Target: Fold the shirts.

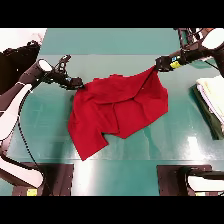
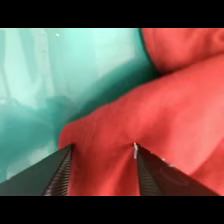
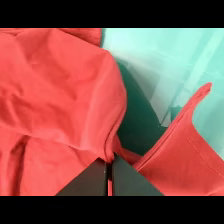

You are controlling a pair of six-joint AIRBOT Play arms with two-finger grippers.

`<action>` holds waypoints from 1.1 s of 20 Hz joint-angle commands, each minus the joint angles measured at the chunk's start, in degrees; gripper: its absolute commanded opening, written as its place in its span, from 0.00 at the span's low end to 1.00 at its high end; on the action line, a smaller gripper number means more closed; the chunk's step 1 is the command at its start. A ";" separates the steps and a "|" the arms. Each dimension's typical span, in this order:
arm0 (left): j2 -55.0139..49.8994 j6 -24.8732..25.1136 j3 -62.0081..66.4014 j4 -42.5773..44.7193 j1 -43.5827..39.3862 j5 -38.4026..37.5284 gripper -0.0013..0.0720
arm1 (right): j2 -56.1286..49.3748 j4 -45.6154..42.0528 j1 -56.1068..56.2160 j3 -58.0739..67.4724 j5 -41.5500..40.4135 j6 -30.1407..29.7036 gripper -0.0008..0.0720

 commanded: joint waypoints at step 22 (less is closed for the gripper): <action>59.58 -3.45 17.44 5.29 0.35 -1.95 0.06 | 30.60 -0.55 -10.03 21.42 -0.70 -2.08 0.03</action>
